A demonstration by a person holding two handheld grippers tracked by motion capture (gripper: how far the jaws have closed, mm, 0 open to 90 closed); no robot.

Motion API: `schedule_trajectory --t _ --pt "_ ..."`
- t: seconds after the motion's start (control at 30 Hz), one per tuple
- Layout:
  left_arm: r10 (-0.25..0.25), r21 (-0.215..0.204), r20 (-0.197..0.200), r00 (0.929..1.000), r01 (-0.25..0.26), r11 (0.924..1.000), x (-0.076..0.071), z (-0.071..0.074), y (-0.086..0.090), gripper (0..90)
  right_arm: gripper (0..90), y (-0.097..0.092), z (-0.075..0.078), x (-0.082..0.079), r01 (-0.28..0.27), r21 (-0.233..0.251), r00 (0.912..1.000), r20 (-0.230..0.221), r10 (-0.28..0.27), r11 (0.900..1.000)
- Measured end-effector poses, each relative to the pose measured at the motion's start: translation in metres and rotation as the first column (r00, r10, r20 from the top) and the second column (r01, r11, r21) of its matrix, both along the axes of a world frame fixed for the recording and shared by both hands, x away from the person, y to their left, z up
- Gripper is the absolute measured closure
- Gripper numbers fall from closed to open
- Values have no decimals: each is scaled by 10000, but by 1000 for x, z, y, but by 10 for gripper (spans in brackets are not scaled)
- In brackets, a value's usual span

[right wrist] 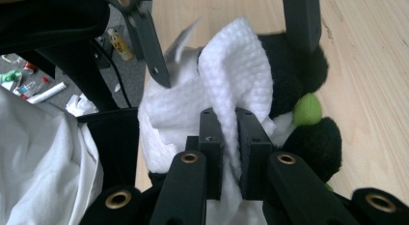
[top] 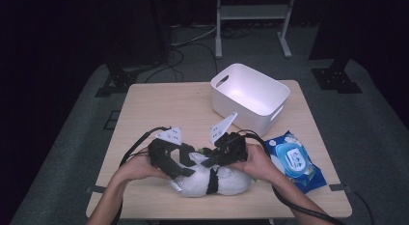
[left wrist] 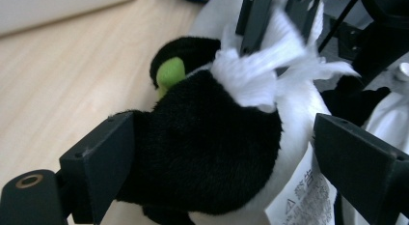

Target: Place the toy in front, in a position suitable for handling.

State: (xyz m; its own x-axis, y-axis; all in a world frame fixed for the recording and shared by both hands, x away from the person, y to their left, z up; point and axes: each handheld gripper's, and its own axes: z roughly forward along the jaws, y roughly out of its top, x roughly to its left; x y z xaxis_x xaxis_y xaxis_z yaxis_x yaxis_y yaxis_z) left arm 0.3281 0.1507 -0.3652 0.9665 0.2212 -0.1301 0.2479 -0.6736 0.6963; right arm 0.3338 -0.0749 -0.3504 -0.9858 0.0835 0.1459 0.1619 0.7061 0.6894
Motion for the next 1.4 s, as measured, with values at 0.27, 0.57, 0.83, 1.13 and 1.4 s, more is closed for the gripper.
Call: schedule_trajectory --t 0.27,0.57,0.83,1.13,1.4 --pt "-130 -101 -220 9997 128 9999 -3 -5 4 88 815 19 10 -7 -325 98 9949 959 314 9994" --pt "-226 -172 -32 9997 225 9996 -10 -5 6 88 814 2 6 -1 141 -273 9952 976 -113 9995" --pt "-254 -68 -40 9997 253 9997 -13 -4 6 89 810 -20 1 2 519 -780 9964 711 -463 9956" --pt "-408 91 -17 9992 408 9991 -16 -1 4 89 802 -45 1 1 983 -644 9946 399 -959 9931" --pt "-500 -62 118 9987 501 9987 -13 17 -6 75 803 -40 -4 0 874 -495 9957 349 -857 9949"
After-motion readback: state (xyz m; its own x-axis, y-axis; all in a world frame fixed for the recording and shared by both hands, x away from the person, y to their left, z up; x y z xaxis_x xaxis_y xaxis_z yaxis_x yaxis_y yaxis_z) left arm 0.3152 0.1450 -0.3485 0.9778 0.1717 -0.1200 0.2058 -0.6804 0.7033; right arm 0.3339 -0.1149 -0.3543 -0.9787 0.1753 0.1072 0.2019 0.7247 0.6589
